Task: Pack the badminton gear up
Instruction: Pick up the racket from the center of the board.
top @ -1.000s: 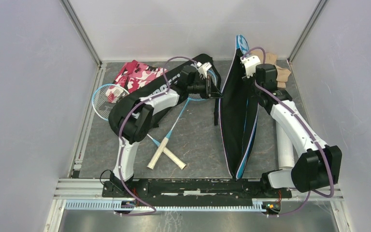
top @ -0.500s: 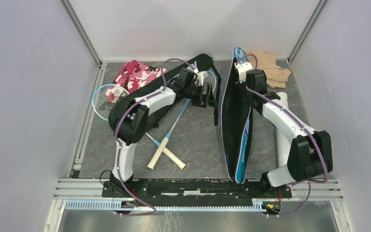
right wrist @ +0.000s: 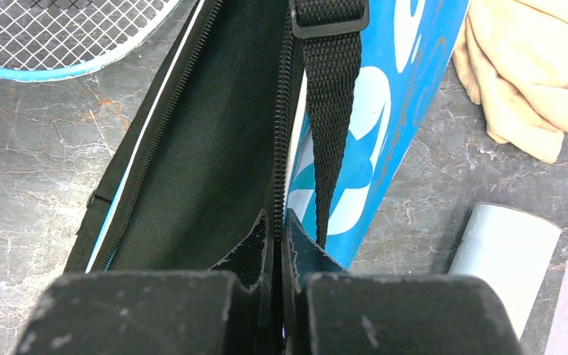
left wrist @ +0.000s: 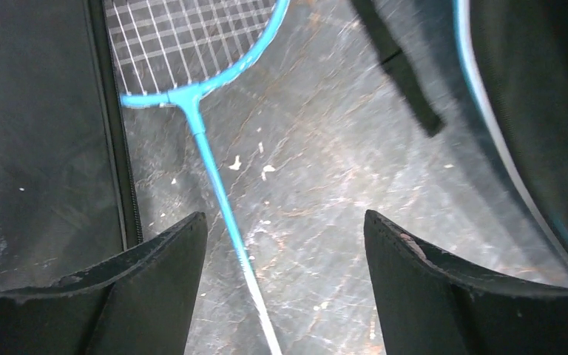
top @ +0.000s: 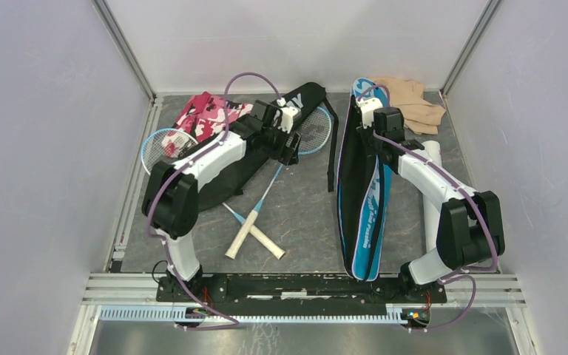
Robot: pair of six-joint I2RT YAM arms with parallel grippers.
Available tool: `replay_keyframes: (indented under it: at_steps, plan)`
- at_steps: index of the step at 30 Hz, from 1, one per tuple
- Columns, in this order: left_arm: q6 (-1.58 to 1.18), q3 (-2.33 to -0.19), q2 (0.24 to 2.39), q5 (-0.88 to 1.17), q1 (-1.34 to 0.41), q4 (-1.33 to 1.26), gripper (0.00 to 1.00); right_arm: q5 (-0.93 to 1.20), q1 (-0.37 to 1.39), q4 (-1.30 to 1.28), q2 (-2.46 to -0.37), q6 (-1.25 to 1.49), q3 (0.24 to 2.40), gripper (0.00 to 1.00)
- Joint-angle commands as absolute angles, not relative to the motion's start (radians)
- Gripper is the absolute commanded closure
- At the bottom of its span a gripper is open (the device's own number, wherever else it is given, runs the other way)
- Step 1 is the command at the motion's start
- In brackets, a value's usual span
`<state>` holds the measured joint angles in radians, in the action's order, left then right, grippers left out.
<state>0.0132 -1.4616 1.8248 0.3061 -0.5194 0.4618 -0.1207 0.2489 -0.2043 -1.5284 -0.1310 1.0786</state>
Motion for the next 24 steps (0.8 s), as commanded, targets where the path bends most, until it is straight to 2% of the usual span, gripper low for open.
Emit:
replay_keyframes:
  at_steps: [1,10,24]
  plan:
    - [0.128,-1.48,1.926,0.188,-0.525,0.51,0.2,-0.096,0.248,-0.192,-1.527,-0.123,1.128,1.0]
    - [0.129,-1.477,2.015,0.099,-0.525,0.436,0.32,-0.058,0.248,-0.196,-1.525,-0.13,1.116,1.0]
    - [0.012,-1.365,1.99,0.197,-0.526,0.337,0.7,-0.094,0.235,-0.233,-1.53,-0.162,1.157,1.0]
